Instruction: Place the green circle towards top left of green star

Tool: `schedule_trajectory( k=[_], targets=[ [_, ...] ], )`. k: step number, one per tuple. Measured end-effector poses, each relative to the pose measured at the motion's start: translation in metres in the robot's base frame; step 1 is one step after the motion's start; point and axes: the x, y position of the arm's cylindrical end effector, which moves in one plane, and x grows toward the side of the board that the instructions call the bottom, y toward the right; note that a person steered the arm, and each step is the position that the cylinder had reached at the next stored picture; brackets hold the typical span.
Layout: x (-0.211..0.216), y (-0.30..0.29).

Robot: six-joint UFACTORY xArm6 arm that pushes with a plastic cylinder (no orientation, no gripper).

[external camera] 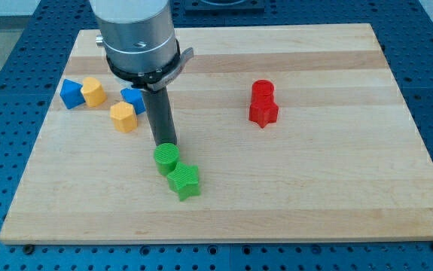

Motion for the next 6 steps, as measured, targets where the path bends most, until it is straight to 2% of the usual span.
schedule_trajectory(
  k=[4, 6],
  targets=[
    [0.014, -0.006],
    [0.011, -0.043]
  ],
)
